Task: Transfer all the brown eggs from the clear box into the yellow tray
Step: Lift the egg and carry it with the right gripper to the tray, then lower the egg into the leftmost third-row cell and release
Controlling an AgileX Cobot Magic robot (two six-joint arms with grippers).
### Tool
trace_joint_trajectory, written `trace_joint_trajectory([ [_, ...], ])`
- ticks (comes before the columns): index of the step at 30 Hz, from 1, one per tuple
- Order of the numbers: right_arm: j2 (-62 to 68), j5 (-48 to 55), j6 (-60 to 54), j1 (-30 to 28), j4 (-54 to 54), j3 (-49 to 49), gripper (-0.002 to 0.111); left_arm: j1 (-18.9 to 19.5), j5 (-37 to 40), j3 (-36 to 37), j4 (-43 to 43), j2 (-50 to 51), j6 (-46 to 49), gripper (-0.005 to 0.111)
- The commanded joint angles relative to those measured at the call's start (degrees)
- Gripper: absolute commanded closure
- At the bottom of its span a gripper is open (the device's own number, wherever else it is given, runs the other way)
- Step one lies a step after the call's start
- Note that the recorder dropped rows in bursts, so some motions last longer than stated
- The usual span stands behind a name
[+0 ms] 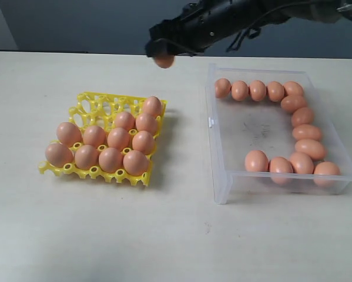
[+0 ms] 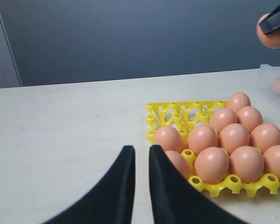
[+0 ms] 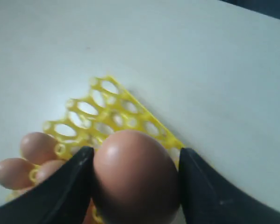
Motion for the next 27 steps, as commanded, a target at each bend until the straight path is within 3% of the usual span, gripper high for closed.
trace_joint_trajectory([
  [1, 6.15, -1.85, -22.46, 3.78, 20.79, 0.22, 0.109, -0.1, -0.35, 0.29, 0.11, 0.36, -0.05, 0.095],
  [4, 12.08, -0.17, -32.88, 4.36, 33.05, 0.22, 0.109, -0.1, -0.35, 0.29, 0.11, 0.36, -0.05, 0.095],
  [6, 14.18, 0.12, -33.87, 4.36, 34.76, 0.22, 0.109, -0.1, -0.35, 0.29, 0.11, 0.36, -0.05, 0.095],
  [27, 18.19, -4.33, -37.1, 4.74, 35.23, -2.08, 0.109, -0.1, -0.35, 0.29, 0.11, 0.36, -0.05, 0.095],
])
